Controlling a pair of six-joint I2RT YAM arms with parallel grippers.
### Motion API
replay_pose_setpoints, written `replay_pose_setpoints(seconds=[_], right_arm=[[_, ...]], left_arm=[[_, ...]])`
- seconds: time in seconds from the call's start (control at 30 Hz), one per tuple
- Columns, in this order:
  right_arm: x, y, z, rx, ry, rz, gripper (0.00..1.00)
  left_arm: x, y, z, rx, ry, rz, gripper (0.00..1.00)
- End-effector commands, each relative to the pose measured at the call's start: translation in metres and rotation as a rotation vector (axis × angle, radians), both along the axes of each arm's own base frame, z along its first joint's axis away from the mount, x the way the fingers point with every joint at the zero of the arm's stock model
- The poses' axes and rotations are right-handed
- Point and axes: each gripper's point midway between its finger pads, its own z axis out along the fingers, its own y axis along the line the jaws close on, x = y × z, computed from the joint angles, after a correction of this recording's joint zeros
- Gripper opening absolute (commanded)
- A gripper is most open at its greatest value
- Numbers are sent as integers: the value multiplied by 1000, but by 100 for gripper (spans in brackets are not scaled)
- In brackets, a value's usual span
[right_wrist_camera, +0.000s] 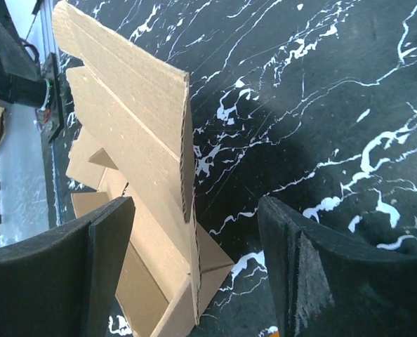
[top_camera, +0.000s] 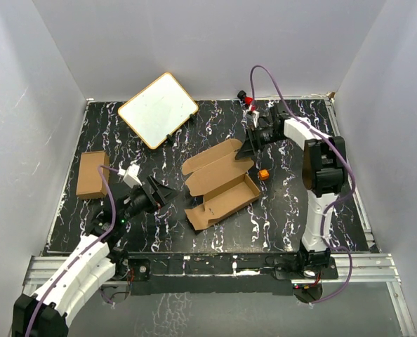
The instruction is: Fold the paper box
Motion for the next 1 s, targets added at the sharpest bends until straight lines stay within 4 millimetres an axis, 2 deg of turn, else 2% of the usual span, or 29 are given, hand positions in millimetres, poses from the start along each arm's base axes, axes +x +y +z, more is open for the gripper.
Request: replay_pose_setpoints(seconds=[0.0, 0.17, 0.4, 0.47, 0.7, 0.83, 0.97], right_arm=[[-6, 13, 7, 58, -4, 91, 72], [-9, 27, 6, 71, -6, 134, 56], [-18, 27, 22, 137, -46, 155, 24], [-20, 24, 27, 160, -63, 156, 18], [-38, 8, 60, 272, -178, 153, 8], [-44, -5, 78, 315, -243, 123, 8], [-57, -15, 87, 324, -327, 106, 8]], left_arm=[[-1, -4, 3, -30, -1, -21, 78], [-1, -5, 0, -33, 19, -21, 78], [0, -6, 0, -38, 13, -21, 78], [1, -6, 1, -33, 4, -25, 78], [9, -7, 23, -21, -116, -38, 79], [14, -7, 36, -28, -177, -32, 79], [19, -9, 37, -32, -173, -28, 79]])
